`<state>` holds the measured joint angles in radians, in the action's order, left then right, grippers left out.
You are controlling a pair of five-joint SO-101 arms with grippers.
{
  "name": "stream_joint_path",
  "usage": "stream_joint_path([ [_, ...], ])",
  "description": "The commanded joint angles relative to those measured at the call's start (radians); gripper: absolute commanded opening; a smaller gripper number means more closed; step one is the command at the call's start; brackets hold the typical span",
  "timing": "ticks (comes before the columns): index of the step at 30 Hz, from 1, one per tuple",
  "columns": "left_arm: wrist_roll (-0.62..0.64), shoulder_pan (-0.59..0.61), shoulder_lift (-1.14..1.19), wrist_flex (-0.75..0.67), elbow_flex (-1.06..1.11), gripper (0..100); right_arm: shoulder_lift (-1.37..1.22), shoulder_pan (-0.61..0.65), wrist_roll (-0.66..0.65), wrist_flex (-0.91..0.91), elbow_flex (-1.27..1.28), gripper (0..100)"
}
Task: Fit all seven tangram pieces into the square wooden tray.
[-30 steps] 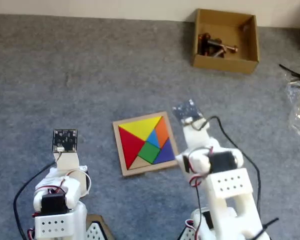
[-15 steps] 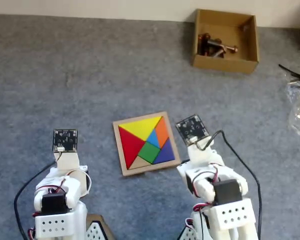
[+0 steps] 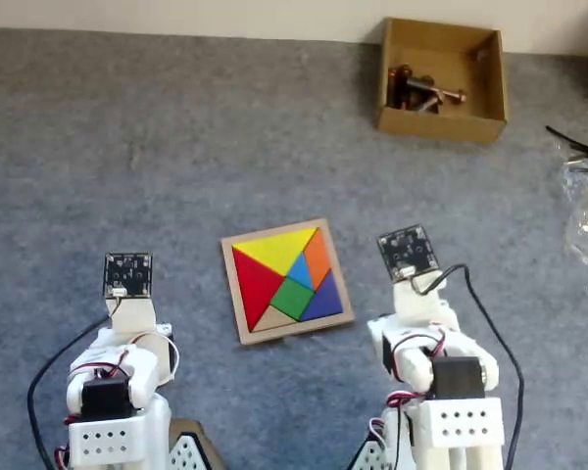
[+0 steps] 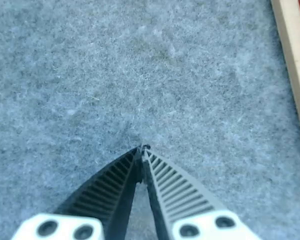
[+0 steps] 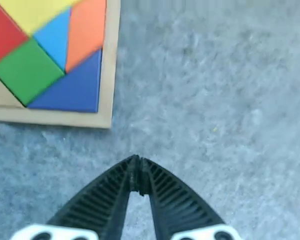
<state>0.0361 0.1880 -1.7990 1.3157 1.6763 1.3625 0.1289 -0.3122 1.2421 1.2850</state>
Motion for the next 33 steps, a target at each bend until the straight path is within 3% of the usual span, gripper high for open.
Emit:
stream_joint_path([
  [1, 0.002, 0.008, 0.007, 0.008, 0.021, 0, 0.015, -0.012, 0.003, -0.031, 0.013, 0.5],
  [18, 0.002, 0.008, 0.007, 0.008, 0.021, 0, 0.016, -0.013, 0.008, -0.114, 0.101, 0.5],
  [24, 0.002, 0.008, 0.007, 0.008, 0.021, 0, 0.016, -0.074, 0.008, -0.136, 0.107, 0.5],
  [33, 0.002, 0.008, 0.007, 0.008, 0.021, 0, 0.016, -0.074, 0.003, -0.231, 0.255, 0.5],
])
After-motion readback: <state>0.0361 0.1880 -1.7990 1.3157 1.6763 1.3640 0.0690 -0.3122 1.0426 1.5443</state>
